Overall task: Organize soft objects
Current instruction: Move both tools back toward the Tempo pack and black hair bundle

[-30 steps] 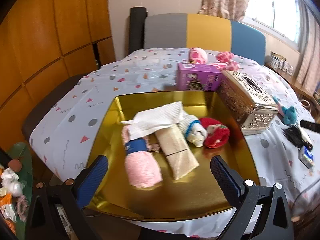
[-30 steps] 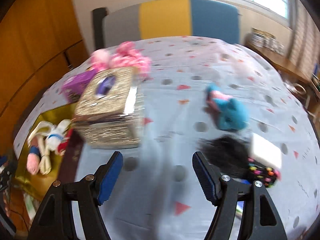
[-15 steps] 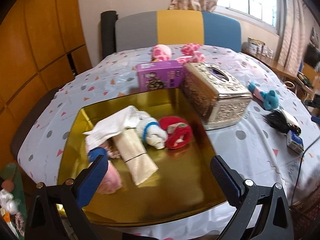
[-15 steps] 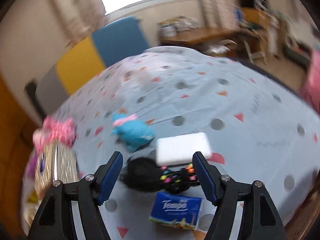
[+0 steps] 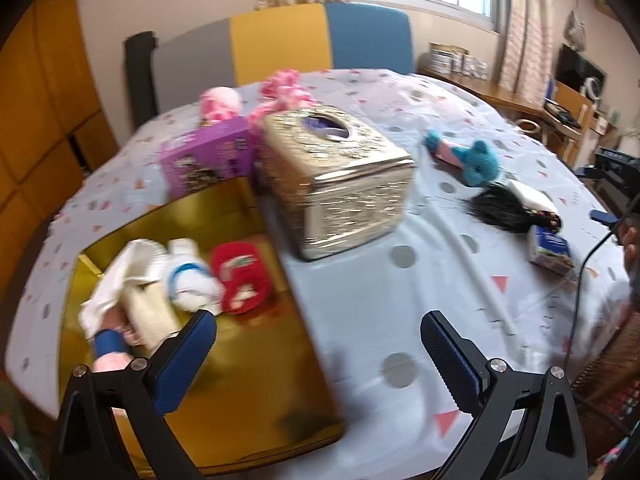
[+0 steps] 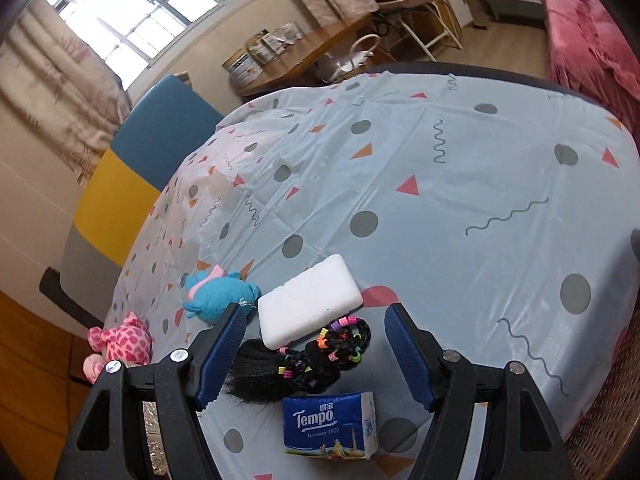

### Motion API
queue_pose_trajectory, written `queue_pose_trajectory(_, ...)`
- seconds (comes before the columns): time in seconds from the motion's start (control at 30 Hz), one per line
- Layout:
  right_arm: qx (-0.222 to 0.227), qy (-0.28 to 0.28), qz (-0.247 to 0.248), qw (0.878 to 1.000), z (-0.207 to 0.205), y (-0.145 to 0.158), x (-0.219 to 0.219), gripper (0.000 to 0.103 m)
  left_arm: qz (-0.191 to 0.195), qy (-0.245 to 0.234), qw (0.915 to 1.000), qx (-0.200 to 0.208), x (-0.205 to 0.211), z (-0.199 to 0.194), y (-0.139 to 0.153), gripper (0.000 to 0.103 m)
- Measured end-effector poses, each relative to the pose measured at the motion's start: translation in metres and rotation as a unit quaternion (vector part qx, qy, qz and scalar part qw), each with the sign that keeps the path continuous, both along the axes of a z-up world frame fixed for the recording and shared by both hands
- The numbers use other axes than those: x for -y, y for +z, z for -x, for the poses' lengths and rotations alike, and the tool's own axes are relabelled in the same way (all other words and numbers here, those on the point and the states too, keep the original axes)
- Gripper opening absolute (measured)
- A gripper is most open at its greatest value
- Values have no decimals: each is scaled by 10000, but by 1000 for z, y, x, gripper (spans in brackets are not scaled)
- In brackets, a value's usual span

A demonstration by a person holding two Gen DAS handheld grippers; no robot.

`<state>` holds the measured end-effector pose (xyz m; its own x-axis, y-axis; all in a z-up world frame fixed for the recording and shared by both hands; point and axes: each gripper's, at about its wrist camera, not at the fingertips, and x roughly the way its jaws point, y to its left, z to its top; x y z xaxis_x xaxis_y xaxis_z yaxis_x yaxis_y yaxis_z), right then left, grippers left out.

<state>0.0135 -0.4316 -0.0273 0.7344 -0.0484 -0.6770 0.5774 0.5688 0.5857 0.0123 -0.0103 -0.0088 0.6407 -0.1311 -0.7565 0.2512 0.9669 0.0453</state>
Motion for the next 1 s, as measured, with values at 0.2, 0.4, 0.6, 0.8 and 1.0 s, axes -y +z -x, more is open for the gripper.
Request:
queue_pose_trajectory(0.2, -29, -51, -342, 9994, -1, -10, 6, 73, 181, -404, 9982, -415, 35, -22, -13, 102)
queue_pose_trajectory(0.4, 49, -96, -541, 9985, 3, -13, 11, 73, 320, -911, 9932, -655, 80, -39, -21, 100)
queue_pose_trajectory(0.6, 188, -104, -538, 9983, 6, -9, 12, 73, 512, -1720, 9809, -750, 144, -57, -22, 99)
queue_pose_trajectory(0.8, 423, -90, -456, 9980, 9, -2, 11, 73, 546, -2519, 9618, -925, 213, -60, -27, 98)
queue_pose_trajectory(1.0, 704, -278, -405, 9963, 19, 6, 16, 76, 377, -3187, 9414, -1038, 267, -45, -35, 99)
